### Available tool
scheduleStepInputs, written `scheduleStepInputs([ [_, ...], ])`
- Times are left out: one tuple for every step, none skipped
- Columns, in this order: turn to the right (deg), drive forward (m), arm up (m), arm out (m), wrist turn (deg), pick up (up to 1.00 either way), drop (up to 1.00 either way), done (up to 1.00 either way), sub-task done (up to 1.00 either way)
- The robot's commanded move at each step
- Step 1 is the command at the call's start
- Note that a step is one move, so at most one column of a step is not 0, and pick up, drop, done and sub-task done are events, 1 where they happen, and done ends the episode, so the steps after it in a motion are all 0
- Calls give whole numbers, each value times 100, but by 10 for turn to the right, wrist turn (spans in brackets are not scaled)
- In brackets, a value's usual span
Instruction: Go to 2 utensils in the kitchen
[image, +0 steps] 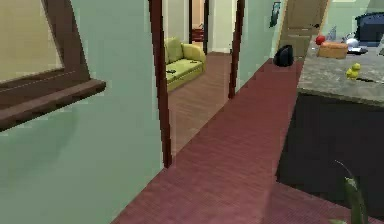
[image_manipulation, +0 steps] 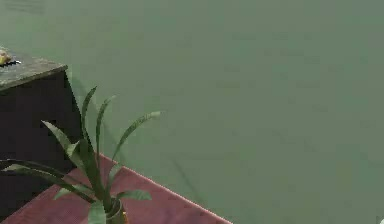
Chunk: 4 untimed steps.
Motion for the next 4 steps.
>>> scheduleStepInputs([
  [90,0,0,0,0,0,0,0,0],
  [0,45,0,0,0,0,0,0,0],
  [30,0,0,0,0,0,0,0,0],
  [0,95,0,0,0,0,0,0,0],
])
